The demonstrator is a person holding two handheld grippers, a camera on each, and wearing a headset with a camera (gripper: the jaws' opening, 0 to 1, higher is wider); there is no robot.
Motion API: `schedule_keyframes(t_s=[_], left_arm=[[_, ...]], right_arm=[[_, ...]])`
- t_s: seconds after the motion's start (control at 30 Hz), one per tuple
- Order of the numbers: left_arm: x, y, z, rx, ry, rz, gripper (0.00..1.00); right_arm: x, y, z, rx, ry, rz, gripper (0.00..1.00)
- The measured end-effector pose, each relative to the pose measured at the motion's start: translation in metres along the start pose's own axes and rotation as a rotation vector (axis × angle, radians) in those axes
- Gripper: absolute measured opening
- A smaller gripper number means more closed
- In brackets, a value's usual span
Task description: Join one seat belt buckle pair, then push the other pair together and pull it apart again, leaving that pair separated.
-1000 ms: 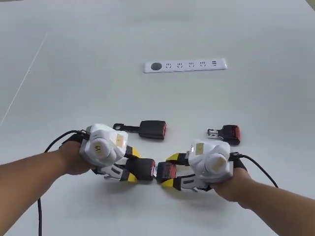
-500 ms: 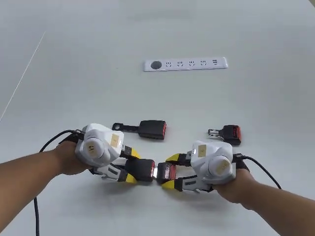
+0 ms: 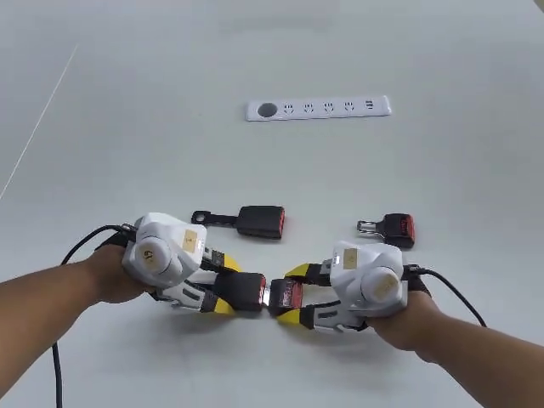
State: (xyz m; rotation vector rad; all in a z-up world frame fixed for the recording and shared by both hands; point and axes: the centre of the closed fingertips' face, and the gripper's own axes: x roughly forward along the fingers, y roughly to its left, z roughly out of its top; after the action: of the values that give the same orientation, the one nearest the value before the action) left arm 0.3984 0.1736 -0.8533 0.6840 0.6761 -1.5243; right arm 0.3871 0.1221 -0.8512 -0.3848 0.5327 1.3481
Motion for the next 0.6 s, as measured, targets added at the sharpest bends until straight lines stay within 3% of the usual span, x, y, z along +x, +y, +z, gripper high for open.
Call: schedule_keyframes(t_s=[0.6], left_arm=[[0.0001, 0.0008, -0.0007, 0.007, -0.007, 0.004, 0.33]], right_arm=[[0.001, -0.001, 0.0012, 0.005, -0.019, 0.0, 0.33]])
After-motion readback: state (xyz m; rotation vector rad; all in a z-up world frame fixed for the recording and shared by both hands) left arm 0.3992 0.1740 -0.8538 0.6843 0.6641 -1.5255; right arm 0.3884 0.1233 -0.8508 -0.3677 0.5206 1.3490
